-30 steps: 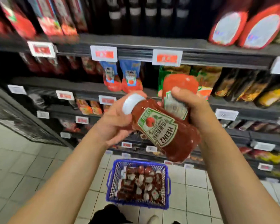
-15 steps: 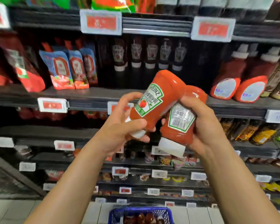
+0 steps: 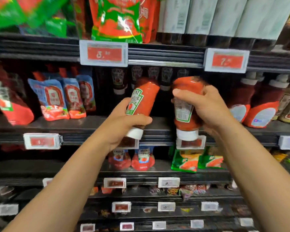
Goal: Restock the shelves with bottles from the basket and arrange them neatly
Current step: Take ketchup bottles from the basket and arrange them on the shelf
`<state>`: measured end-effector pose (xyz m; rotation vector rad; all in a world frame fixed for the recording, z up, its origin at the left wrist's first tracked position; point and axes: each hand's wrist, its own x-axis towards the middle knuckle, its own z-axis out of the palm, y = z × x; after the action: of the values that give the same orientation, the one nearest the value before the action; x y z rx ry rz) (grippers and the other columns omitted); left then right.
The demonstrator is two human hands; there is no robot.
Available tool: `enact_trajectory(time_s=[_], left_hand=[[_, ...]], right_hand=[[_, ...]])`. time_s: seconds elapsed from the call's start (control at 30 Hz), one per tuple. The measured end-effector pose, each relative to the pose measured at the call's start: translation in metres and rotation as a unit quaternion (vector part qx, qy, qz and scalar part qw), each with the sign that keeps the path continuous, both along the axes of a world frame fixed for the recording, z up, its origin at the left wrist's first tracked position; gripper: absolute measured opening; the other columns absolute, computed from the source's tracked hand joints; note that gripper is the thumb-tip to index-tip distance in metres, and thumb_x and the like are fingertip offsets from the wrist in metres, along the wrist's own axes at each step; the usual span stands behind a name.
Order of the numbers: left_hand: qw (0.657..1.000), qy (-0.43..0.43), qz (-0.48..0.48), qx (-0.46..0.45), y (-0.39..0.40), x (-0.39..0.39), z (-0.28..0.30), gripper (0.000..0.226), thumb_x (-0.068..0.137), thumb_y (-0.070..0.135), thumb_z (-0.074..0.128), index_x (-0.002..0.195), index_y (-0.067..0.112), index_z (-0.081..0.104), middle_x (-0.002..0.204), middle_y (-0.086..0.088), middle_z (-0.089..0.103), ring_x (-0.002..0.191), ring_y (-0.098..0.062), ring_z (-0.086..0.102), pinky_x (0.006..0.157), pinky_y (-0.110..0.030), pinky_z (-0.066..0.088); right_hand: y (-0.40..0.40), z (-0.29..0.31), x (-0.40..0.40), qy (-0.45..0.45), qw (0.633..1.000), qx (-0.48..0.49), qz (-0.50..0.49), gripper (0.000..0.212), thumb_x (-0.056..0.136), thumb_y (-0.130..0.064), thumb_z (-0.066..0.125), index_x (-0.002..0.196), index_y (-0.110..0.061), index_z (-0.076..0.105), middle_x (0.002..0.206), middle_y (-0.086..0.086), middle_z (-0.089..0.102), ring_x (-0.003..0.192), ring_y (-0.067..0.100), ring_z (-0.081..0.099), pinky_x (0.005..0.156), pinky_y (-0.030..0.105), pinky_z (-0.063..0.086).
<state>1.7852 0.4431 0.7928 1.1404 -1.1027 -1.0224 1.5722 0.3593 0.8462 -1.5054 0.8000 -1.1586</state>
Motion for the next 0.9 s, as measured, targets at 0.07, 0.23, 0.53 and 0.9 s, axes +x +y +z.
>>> enact_trajectory(time_s=[0.07, 0.23, 0.53, 0.9], left_hand=[[1.0, 0.011, 0.029, 0.004, -0.011, 0.0, 0.002, 0.073, 0.046, 0.031, 0.087, 0.112, 0.015, 0.06, 0.096, -0.009, 0.073, 0.081, -0.018, 0.069, 0.068, -0.027, 0.055], [0.996, -0.02, 0.087, 0.013, -0.036, -0.001, 0.006, 0.097, 0.041, 0.034, 0.09, 0.124, 0.001, 0.054, 0.102, -0.012, 0.07, 0.084, -0.018, 0.07, 0.069, -0.029, 0.056], [0.985, -0.123, 0.125, -0.008, -0.074, 0.001, 0.012, 0.085, 0.045, 0.041, 0.093, 0.12, 0.04, 0.051, 0.102, 0.011, 0.074, 0.094, -0.007, 0.073, 0.08, -0.027, 0.058], [0.976, -0.152, 0.157, -0.026, -0.13, 0.006, -0.005, 0.086, 0.037, 0.035, 0.092, 0.105, 0.045, 0.041, 0.113, 0.01, 0.065, 0.102, -0.003, 0.064, 0.082, -0.022, 0.052]], right_hand=[[-0.022, -0.003, -0.006, -0.013, 1.0, 0.004, -0.011, 0.025, 0.073, -0.02, 0.088, 0.095, -0.013, 0.076, 0.092, 0.009, 0.079, 0.084, 0.025, 0.076, 0.075, 0.036, 0.061], [-0.068, -0.016, -0.01, -0.056, 0.997, 0.005, -0.055, 0.067, 0.047, -0.03, 0.086, 0.11, -0.011, 0.074, 0.101, 0.006, 0.079, 0.096, 0.023, 0.076, 0.082, 0.037, 0.061], [-0.119, -0.028, 0.001, -0.006, 0.993, -0.017, -0.116, 0.05, 0.072, -0.018, 0.091, 0.117, -0.014, 0.071, 0.1, -0.006, 0.077, 0.094, 0.01, 0.073, 0.09, 0.035, 0.058], [-0.12, -0.041, 0.003, 0.052, 0.992, -0.041, -0.111, 0.064, 0.06, -0.053, 0.085, 0.115, -0.022, 0.07, 0.104, -0.007, 0.076, 0.097, 0.01, 0.073, 0.087, 0.031, 0.058]])
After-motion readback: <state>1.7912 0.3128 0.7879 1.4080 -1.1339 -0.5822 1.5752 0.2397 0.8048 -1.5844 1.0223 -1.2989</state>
